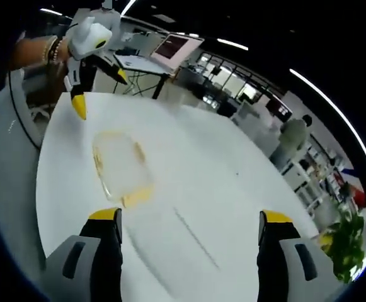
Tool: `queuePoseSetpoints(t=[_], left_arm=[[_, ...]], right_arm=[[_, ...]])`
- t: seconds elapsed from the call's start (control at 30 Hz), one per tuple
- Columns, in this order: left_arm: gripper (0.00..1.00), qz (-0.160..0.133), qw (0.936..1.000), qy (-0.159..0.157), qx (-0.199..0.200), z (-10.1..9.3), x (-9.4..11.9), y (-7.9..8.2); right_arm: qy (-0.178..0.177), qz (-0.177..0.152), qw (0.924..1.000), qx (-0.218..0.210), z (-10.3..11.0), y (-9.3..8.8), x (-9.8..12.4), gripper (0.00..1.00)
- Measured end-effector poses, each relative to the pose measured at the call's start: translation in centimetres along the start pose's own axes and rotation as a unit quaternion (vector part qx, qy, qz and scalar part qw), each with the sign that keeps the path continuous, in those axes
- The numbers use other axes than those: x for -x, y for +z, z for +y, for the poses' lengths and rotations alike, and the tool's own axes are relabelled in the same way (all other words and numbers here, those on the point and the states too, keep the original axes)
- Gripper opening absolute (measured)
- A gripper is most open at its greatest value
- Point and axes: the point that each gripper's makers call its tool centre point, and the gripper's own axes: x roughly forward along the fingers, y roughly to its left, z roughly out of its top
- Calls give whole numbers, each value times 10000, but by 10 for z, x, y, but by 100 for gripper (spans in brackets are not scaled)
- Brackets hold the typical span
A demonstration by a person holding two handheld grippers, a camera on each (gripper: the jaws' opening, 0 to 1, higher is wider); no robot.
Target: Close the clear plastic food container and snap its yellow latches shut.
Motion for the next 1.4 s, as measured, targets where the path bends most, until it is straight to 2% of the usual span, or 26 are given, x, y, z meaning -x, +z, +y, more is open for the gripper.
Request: queuePoseSetpoints(t=[0.13, 0.3, 0.37, 0.47, 0.67, 0.97, 1.17, 1.2, 1.27, 1.4], left_arm=[[95, 265, 9983, -91, -519, 5, -7, -6], [93, 437, 9934, -256, -1032, 10, -19, -9], [92, 588, 9888, -254, -1349, 14, -24, -12], [90, 824, 9785, -283, -1872, 18, -32, -18], [90, 892, 9731, -515, -2060, 12, -48, -19], [89, 1135, 9590, -848, -2453, 4, -72, -25], [88, 1195, 9539, -987, -2572, 1, -81, -25], [88, 1211, 9525, -1039, -2595, -1, -82, -25], [87, 1239, 9510, -1074, -2621, -1, -84, -26], [87, 1264, 9479, -1200, -2665, -5, -86, -27]], right_arm=[[202, 30, 9995, 249, 5, 4, -13, 87], [452, 81, 9969, 637, 11, 9, -27, 86], [560, 74, 9953, 789, 16, 12, -33, 86], [741, 103, 9924, 976, 22, 14, -44, 86], [1014, 159, 9875, 1198, 32, 16, -60, 85], [1480, 320, 9786, 1395, 44, 14, -82, 83], [1933, 648, 9673, 1508, 55, 1, -95, 80], [2073, 745, 9631, 1550, 58, -3, -95, 79], [2088, 736, 9626, 1560, 59, -4, -97, 75], [2429, 987, 9517, 1597, 66, -16, -97, 73]])
